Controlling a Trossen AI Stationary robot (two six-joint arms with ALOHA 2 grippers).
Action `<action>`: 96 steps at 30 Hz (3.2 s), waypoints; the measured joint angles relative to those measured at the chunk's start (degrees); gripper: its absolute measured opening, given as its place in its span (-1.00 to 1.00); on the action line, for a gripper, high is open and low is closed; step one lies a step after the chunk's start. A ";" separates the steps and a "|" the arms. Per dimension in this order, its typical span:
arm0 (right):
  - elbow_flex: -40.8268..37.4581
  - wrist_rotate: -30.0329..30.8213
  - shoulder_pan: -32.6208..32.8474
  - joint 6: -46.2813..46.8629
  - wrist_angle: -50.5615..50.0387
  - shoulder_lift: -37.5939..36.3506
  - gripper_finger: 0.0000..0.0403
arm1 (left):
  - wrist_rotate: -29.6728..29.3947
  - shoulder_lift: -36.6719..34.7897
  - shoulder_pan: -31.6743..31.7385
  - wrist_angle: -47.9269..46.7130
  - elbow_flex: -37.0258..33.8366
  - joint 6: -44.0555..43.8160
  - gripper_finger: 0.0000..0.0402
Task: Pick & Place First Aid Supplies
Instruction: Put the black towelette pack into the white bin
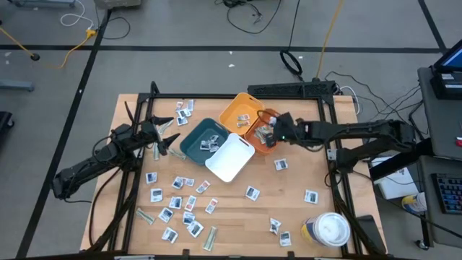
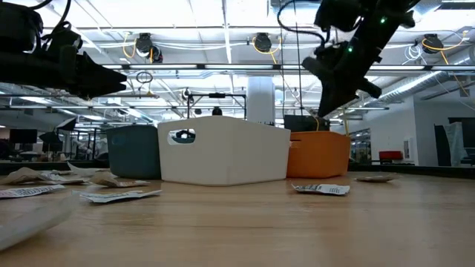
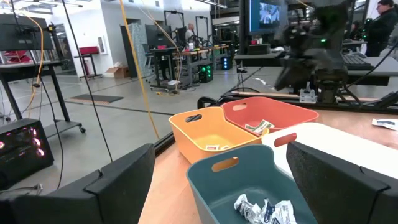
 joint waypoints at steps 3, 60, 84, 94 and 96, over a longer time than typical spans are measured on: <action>0.00 -0.12 3.27 -0.90 2.59 0.00 -1.00 | 0.00 -0.02 0.02 0.00 0.00 0.00 0.83; 29.42 -21.51 12.89 -22.89 6.43 34.06 -0.19 | 0.00 -0.01 0.00 -0.11 0.02 0.00 0.83; 23.42 -37.45 10.79 -20.17 -18.23 21.38 -0.03 | 0.00 0.00 0.00 -0.07 0.00 0.00 0.83; 12.08 -32.79 8.66 -11.95 -16.65 13.86 -0.03 | 0.00 -0.01 0.01 -0.04 0.01 0.00 0.83; 9.88 -31.68 7.75 -11.79 -16.94 12.52 -0.03 | 0.01 -0.01 0.00 0.00 0.02 0.00 0.83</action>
